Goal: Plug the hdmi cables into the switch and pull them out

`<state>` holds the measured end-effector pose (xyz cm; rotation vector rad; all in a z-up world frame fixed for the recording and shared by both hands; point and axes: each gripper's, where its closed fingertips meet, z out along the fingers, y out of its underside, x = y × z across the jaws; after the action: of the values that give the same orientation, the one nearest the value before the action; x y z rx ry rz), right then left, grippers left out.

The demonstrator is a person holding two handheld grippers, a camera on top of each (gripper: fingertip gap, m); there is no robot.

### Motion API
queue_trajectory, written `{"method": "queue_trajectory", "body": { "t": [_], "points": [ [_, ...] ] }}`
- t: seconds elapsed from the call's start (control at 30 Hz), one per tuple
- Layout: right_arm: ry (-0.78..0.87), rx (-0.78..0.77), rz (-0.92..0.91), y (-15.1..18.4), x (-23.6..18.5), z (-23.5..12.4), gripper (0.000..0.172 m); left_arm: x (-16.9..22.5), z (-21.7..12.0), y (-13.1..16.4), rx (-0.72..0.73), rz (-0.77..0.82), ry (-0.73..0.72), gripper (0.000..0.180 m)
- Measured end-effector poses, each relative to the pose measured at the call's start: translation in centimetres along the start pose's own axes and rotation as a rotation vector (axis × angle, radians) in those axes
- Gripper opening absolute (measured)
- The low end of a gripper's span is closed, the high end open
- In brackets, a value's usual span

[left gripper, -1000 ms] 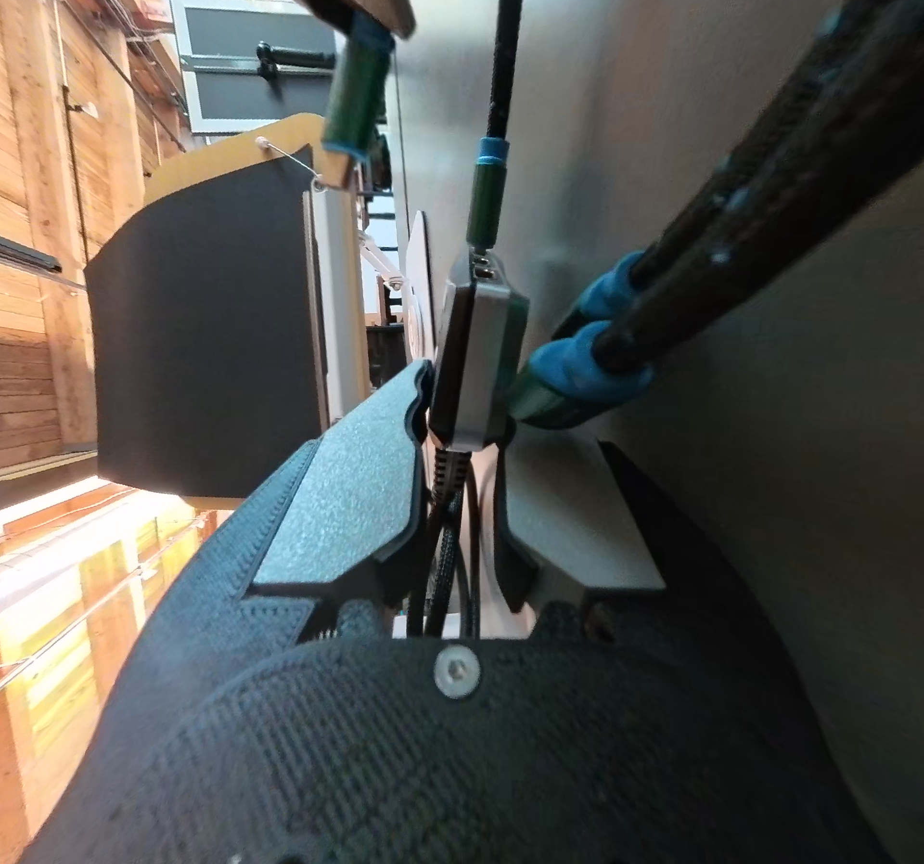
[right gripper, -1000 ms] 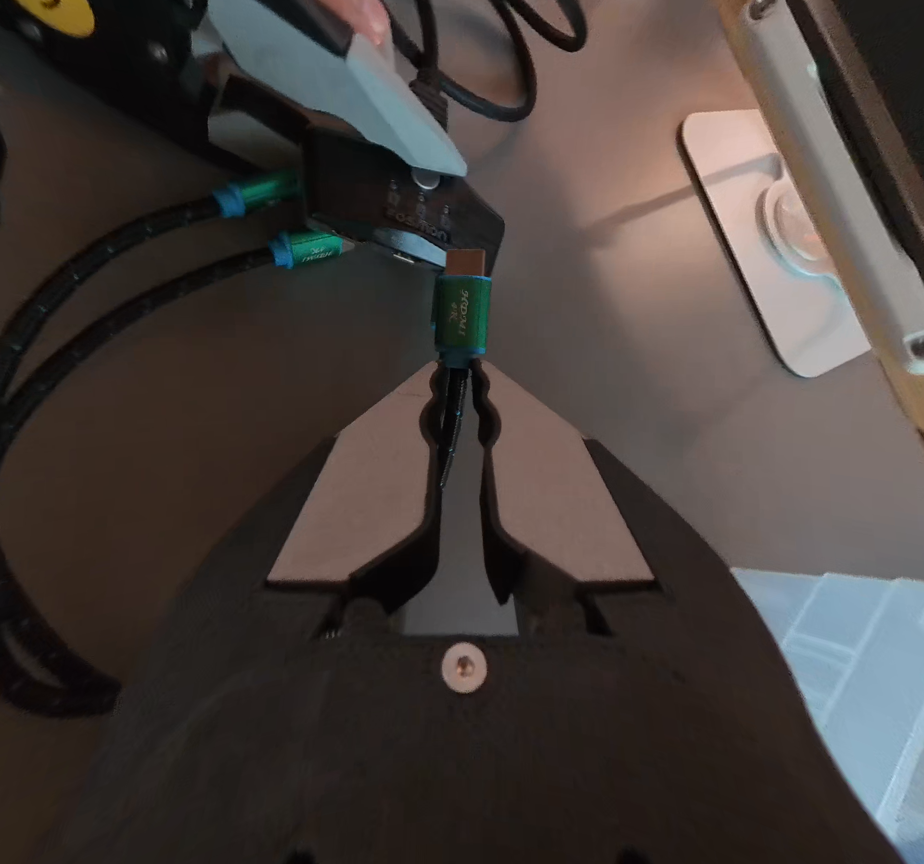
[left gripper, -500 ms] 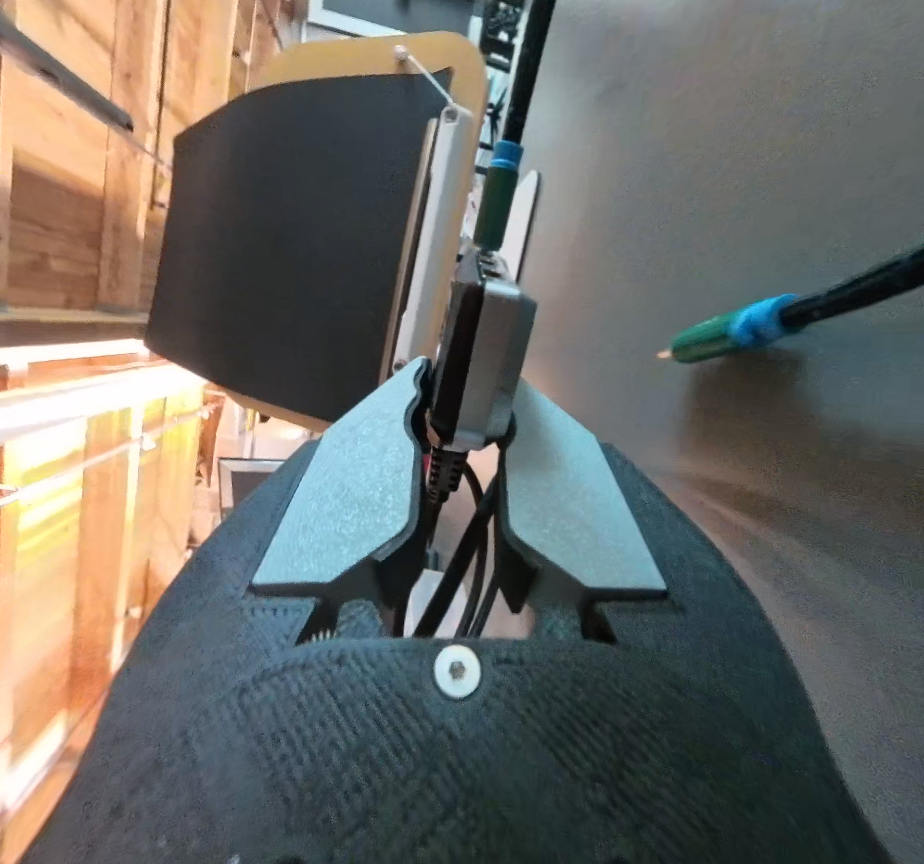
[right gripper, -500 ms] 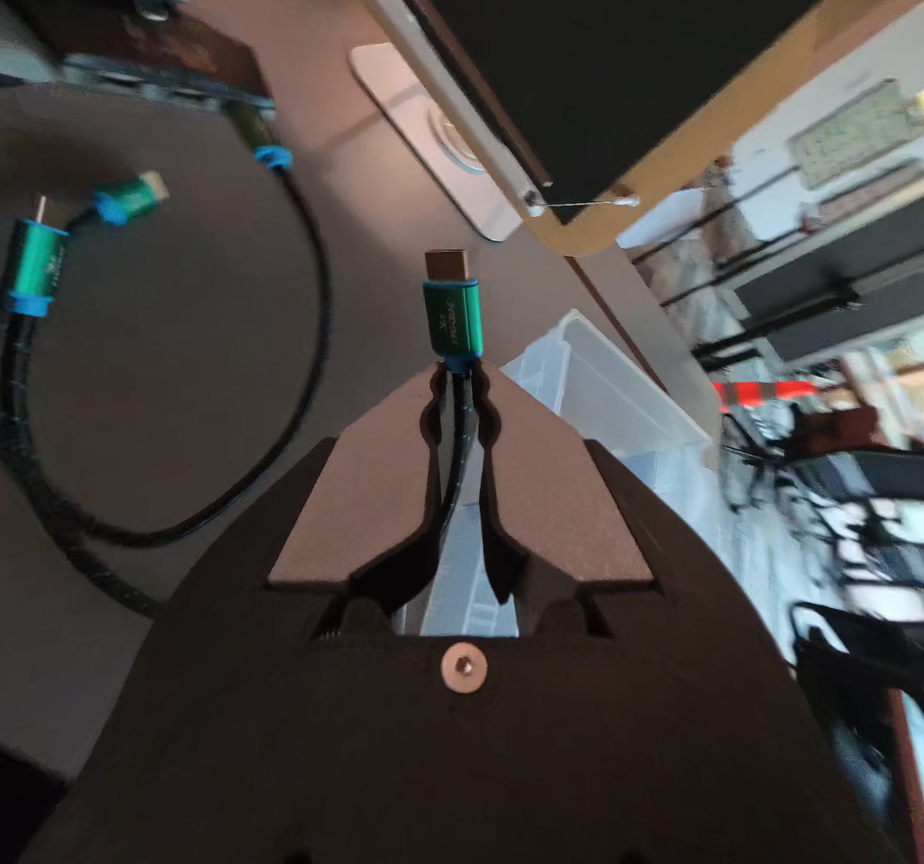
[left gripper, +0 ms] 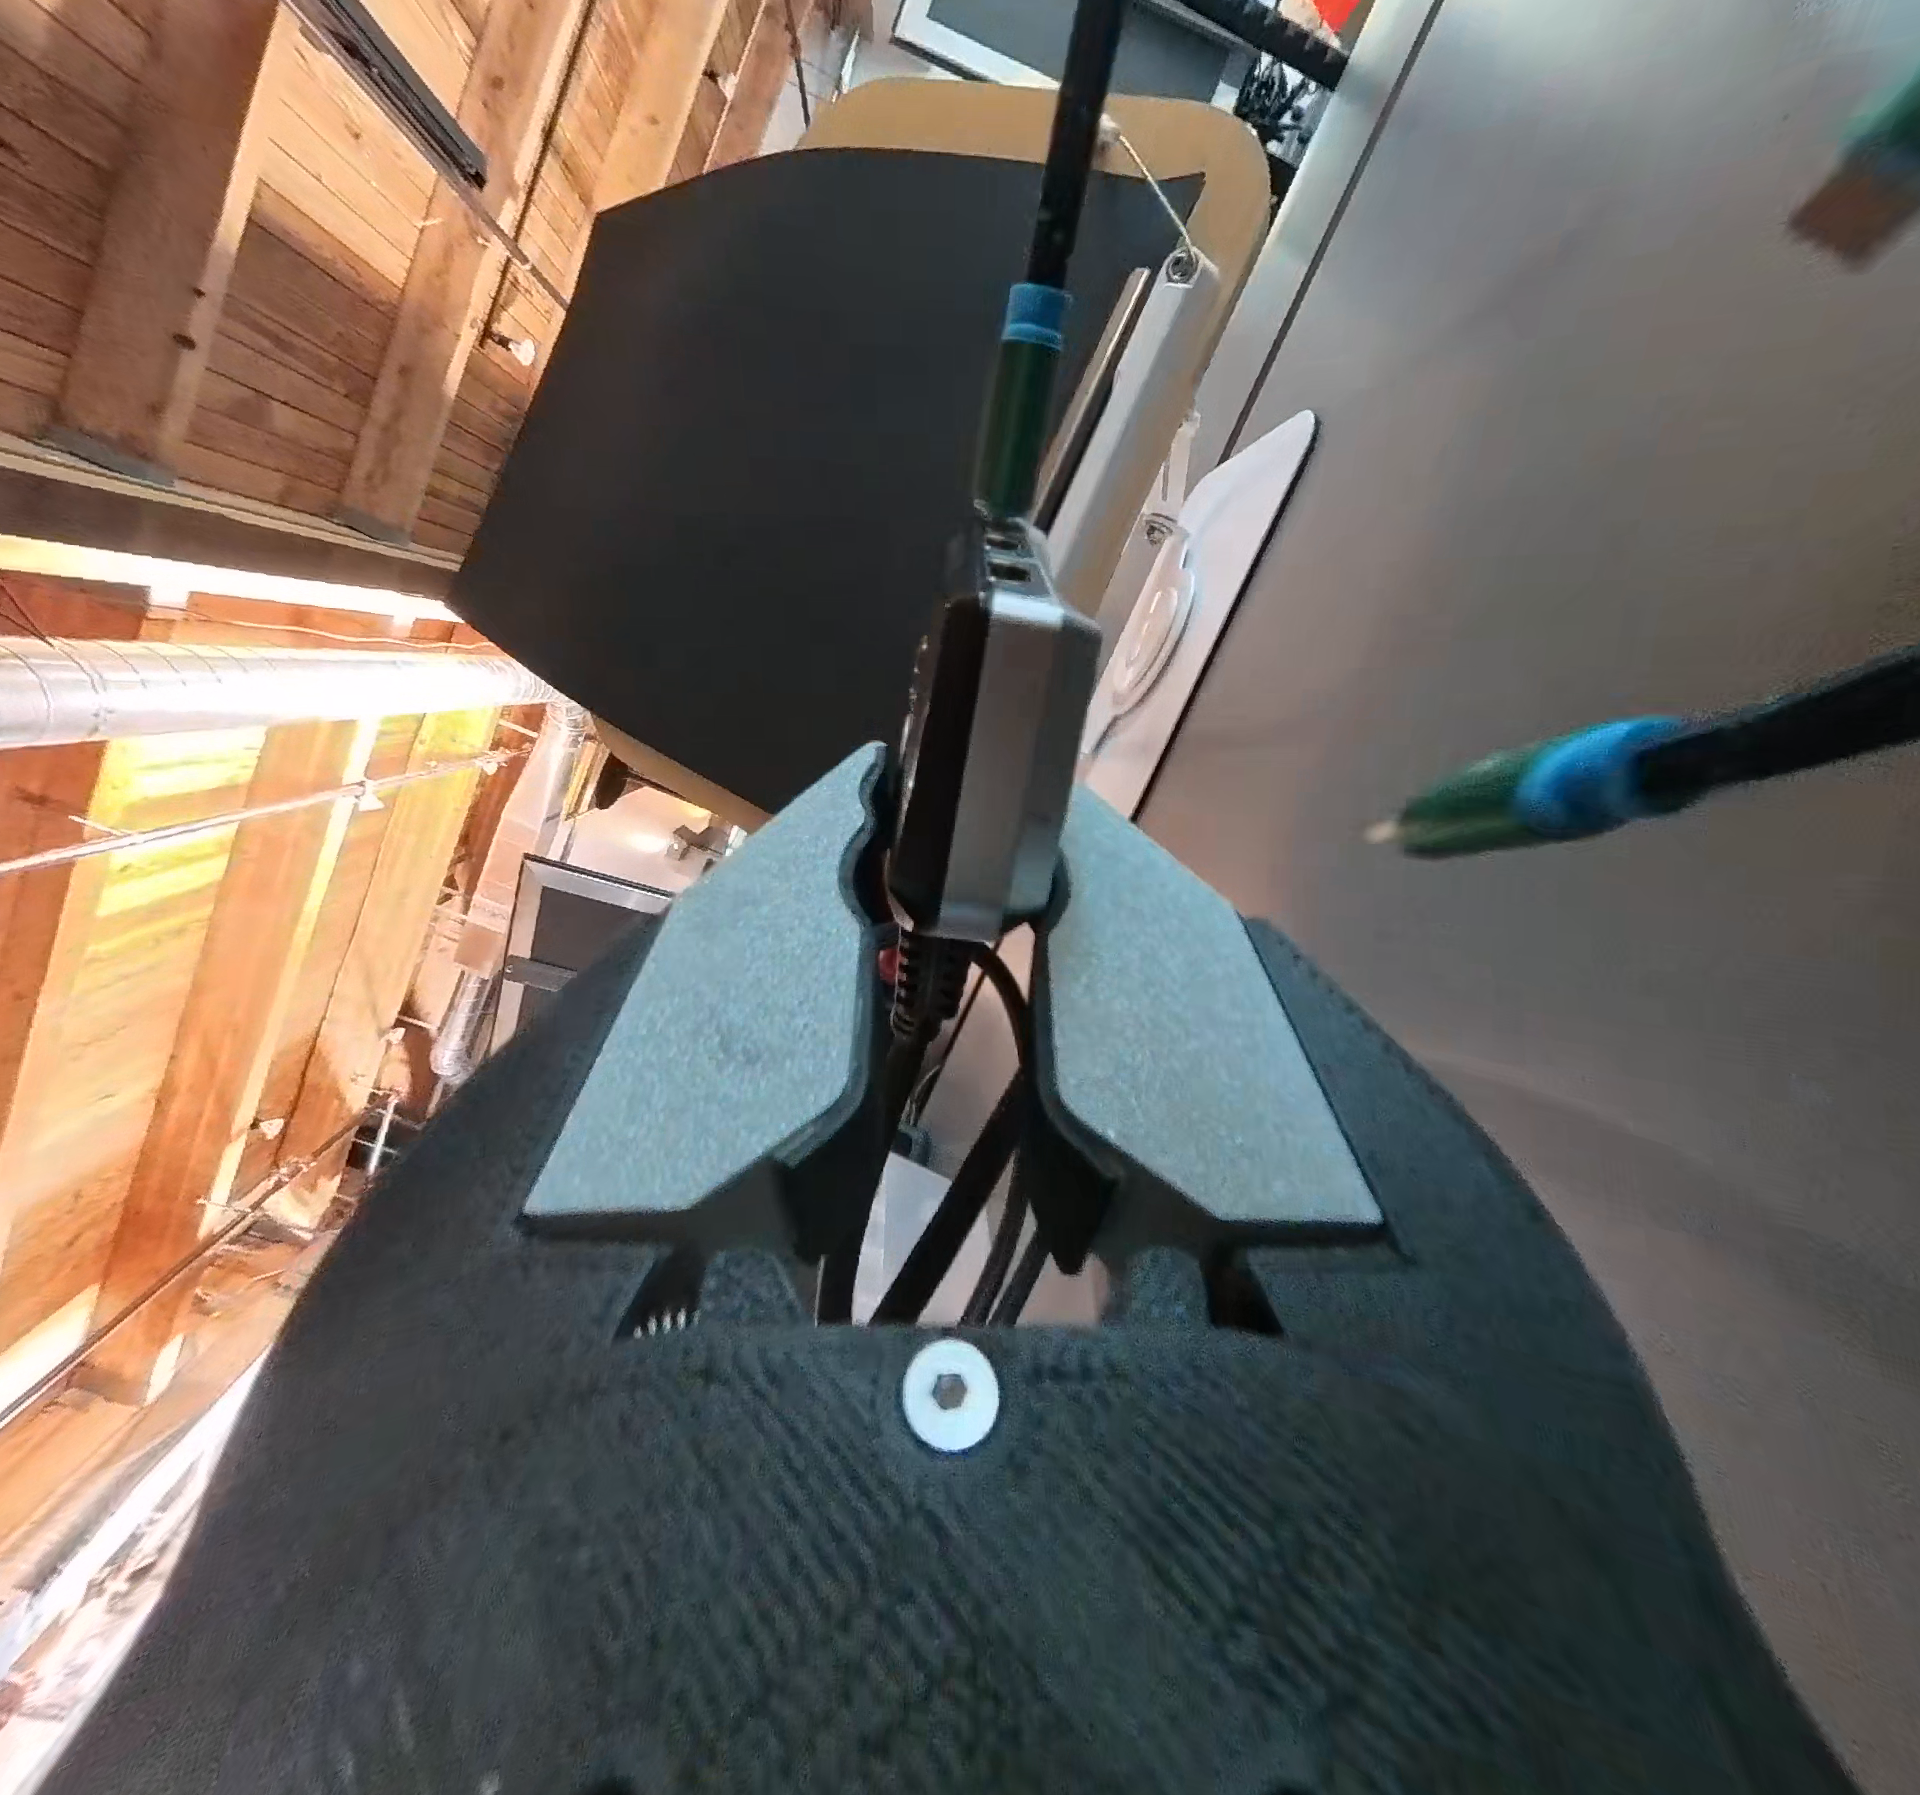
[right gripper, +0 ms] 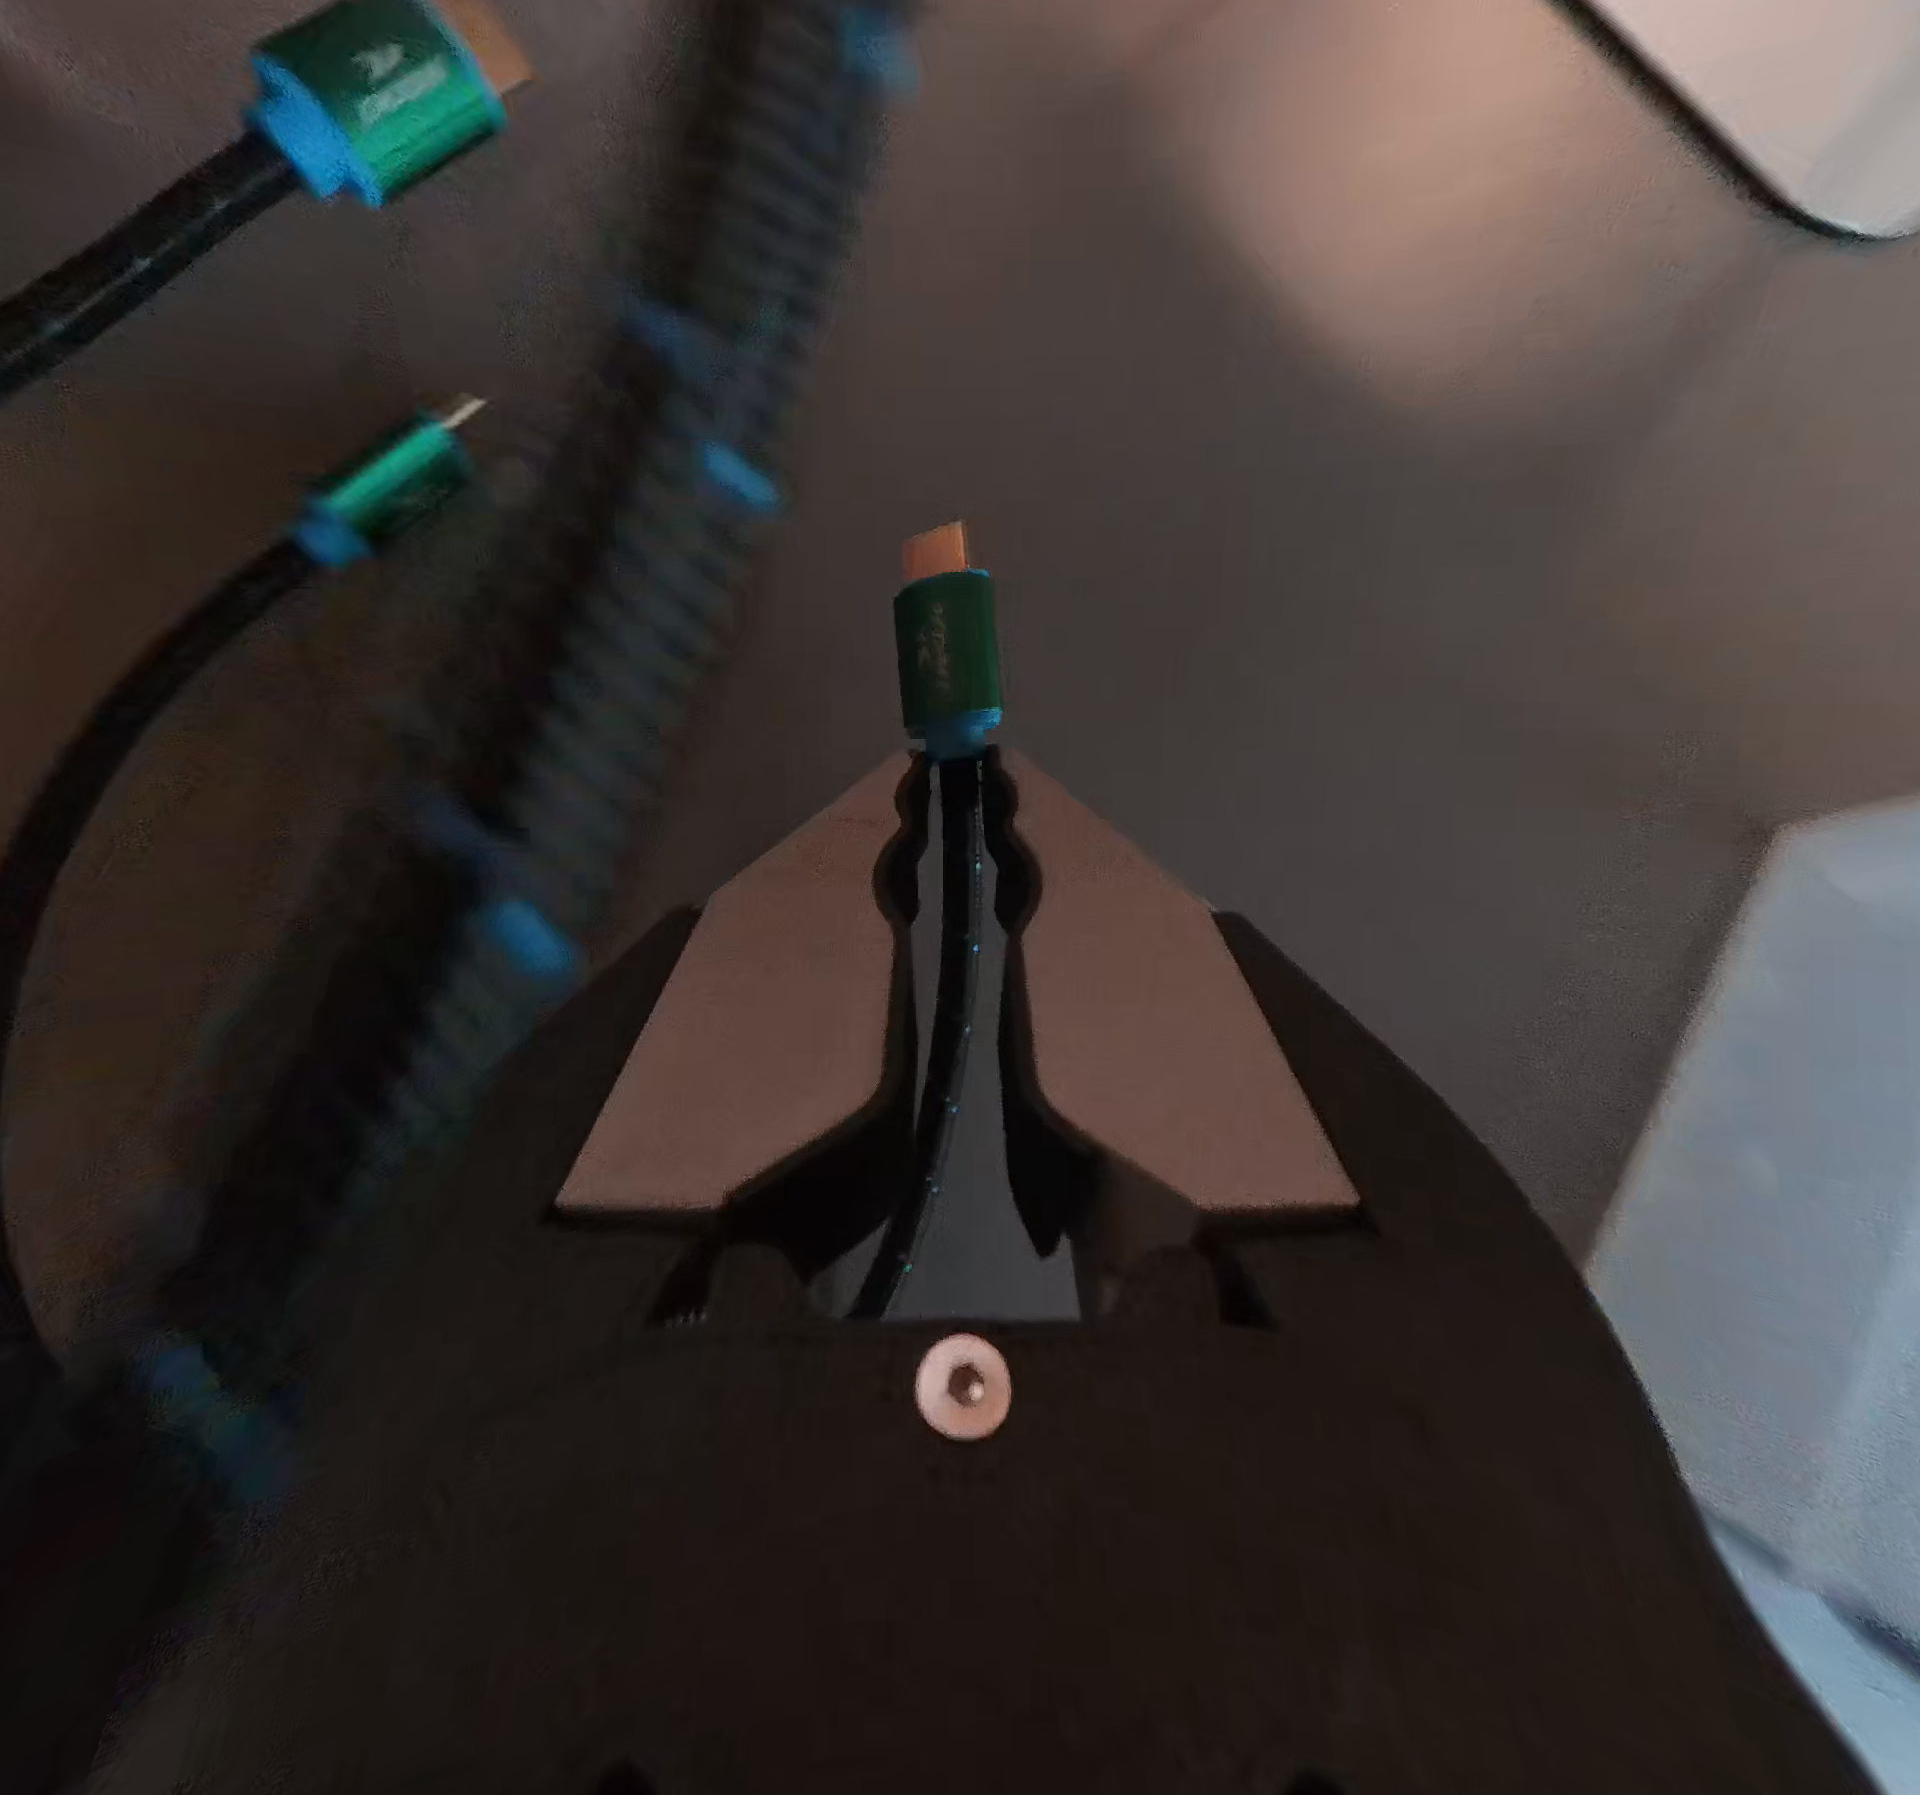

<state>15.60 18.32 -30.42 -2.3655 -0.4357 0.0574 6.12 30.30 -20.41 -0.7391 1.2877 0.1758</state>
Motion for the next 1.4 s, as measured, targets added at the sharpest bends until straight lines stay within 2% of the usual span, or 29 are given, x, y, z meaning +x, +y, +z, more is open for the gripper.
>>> {"method": "queue_trajectory", "body": {
  "t": [0.1,0.2,0.37,0.7,0.9,1.03,1.13,1.23,1.4],
  "points": [
    [-0.086,0.053,0.004,-1.1,-1.5,1.8,0.004,0.2,0.1,0.2,-0.01,0.014,0.008,0.022],
    [-0.12,0.076,-0.003,-1.5,-1.9,1.9,0.008,0.6,0.3,0.3,-0.015,0.012,0.028,0.022],
    [-0.086,0.117,-0.085,-0.9,-2.1,1.3,0.03,1.2,0.2,0.2,-0.013,0.034,0.051,0.022],
    [0.081,0.132,-0.379,-2.1,-1.7,2.2,0.031,0.5,-0.3,-0.3,0.01,0.025,0.02,0.021],
    [0.168,0.139,-0.539,-2.4,-1.6,2.5,0.017,0.8,-0.3,-0.1,0.005,0.035,0.035,0.022],
    [0.203,0.149,-0.606,-2.6,-1.3,1.9,0.03,1.1,-0.3,-0.2,0.012,0.046,0.046,0.021],
    [0.226,0.131,-0.693,-2.3,-1.1,2.1,0.019,1.3,-0.3,-0.2,0.012,0.048,0.054,0.022],
    [0.239,0.148,-0.703,-2.5,-1.0,2.5,0.016,1.3,-0.3,-0.2,0.012,0.052,0.057,0.022],
    [0.265,0.112,-0.593,-2.3,0.7,2.6,0.015,1.3,-0.2,0.0,0.008,0.059,0.057,0.022]
  ]
}}
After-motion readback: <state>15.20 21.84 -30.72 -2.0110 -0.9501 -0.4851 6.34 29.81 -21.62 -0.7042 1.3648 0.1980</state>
